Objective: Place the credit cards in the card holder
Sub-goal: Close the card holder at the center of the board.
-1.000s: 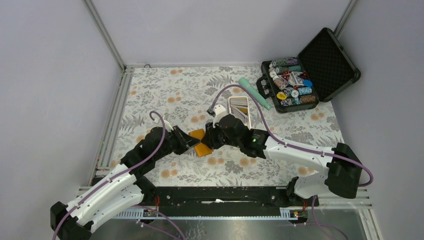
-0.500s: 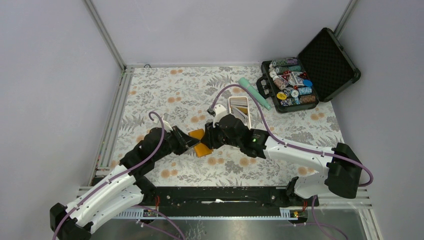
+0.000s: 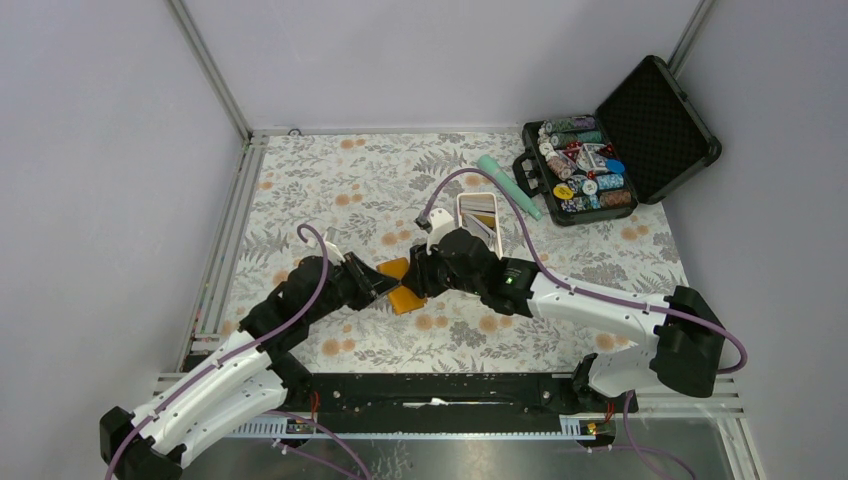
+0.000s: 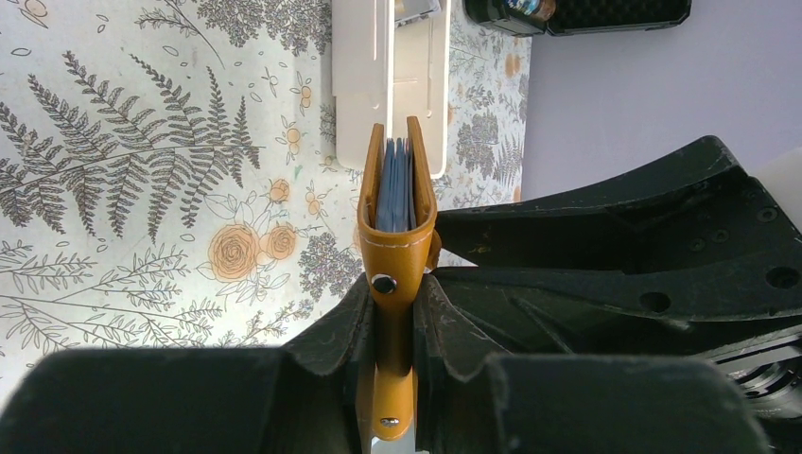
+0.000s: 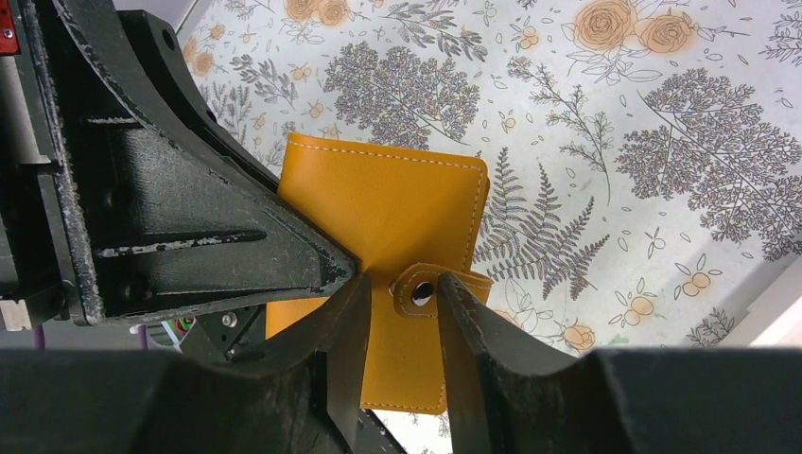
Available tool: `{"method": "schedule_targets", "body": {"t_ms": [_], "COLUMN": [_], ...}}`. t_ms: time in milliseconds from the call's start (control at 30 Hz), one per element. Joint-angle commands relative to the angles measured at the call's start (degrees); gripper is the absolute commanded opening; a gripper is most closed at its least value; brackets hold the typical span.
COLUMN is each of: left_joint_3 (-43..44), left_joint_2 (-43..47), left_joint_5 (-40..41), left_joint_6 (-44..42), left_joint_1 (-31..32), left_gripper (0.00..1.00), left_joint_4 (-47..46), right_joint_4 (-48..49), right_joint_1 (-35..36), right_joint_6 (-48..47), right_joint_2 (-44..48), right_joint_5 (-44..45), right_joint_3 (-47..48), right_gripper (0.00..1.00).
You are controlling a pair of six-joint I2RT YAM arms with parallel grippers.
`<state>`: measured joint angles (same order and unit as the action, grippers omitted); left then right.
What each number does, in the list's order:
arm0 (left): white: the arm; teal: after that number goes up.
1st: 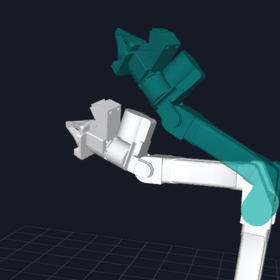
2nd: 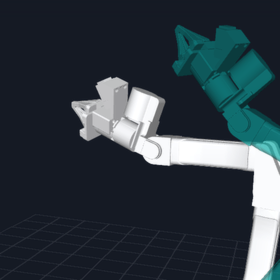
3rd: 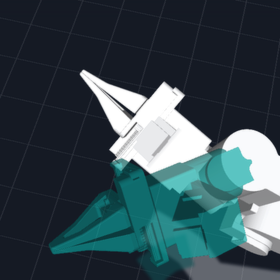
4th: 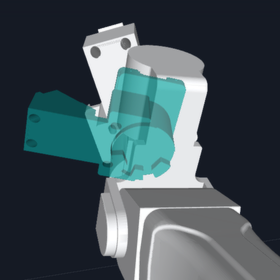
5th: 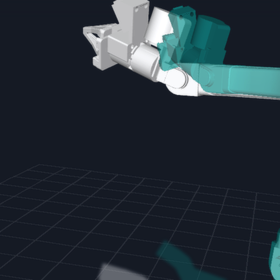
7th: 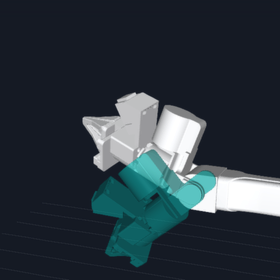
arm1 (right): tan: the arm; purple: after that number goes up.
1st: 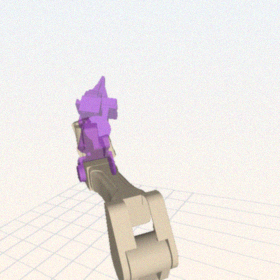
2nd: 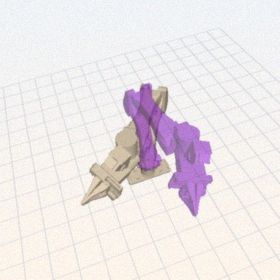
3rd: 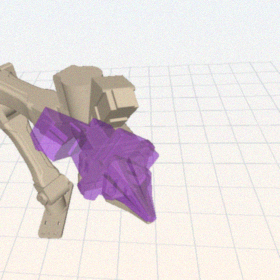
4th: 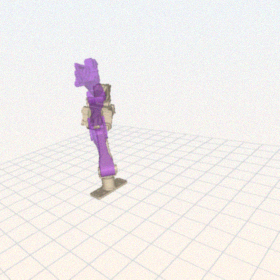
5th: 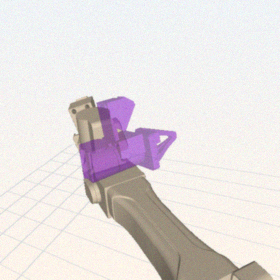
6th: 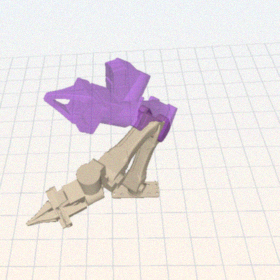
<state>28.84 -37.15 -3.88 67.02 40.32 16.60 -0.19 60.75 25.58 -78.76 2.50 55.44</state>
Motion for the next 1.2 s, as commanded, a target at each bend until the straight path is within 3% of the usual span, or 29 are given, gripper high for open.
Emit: {"method": "schedule_targets", "body": {"t_ms": [0,1167], "left_joint_3": [0.1,-1.4], "left_joint_2": [0.4,-0.1], "left_joint_5": [-0.8,-1.5], "left_joint_6": [1.1,1.6], "left_joint_1": [0.3,0.3], "left_gripper": [0.00,0.00], "left_joint_4": [-5.7,-8.4], "right_joint_4": [3.4,5.4], "right_joint_1": [0.7,0.7], "right_joint_6": [1.4,2.7], "right_joint_2": [2.6,4.9], "right_joint_5": [-1.5,-4.2], "right_joint_3": [0.8,-0.3], "right_gripper": [0.40,0.40]}}
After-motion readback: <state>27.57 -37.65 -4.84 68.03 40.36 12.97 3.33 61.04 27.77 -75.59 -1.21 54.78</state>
